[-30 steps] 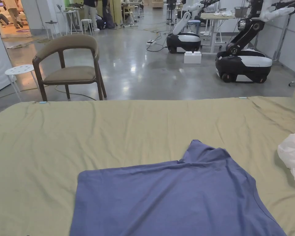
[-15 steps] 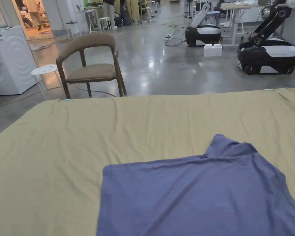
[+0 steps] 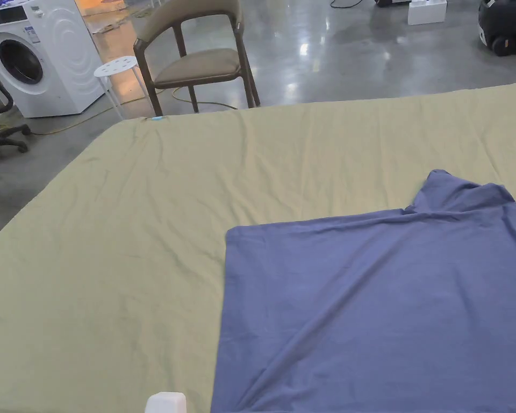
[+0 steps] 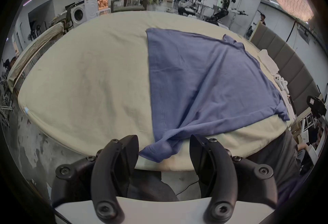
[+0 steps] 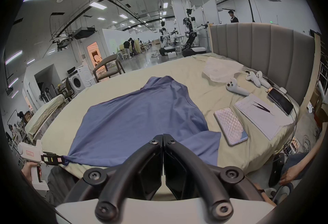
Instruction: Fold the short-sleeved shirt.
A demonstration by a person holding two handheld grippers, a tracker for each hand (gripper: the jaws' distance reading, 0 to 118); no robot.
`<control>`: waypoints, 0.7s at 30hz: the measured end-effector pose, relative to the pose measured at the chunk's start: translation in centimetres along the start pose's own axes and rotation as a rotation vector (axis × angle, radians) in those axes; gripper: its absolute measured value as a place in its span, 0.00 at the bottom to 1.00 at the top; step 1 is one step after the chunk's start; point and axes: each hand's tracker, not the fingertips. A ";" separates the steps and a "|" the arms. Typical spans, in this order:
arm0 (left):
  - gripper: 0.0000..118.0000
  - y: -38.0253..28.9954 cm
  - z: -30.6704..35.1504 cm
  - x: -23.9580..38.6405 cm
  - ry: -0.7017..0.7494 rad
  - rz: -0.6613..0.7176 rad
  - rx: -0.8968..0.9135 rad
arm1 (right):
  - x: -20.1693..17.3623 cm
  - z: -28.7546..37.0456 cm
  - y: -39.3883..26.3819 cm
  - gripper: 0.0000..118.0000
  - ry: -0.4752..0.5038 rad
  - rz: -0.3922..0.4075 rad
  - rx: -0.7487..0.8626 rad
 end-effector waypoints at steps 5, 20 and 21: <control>0.06 0.7 -1.7 0.4 0.001 -0.006 -0.071 | 1.1 0.5 0.2 0.00 -0.058 -0.018 0.009; 0.02 0.5 -4.0 2.9 0.085 -0.187 -0.187 | 8.4 -7.9 -2.7 0.68 -0.214 -0.219 -0.375; 0.02 0.5 -3.9 3.0 0.085 -0.187 -0.185 | 8.8 -8.8 -2.9 0.68 -0.187 -0.241 -0.388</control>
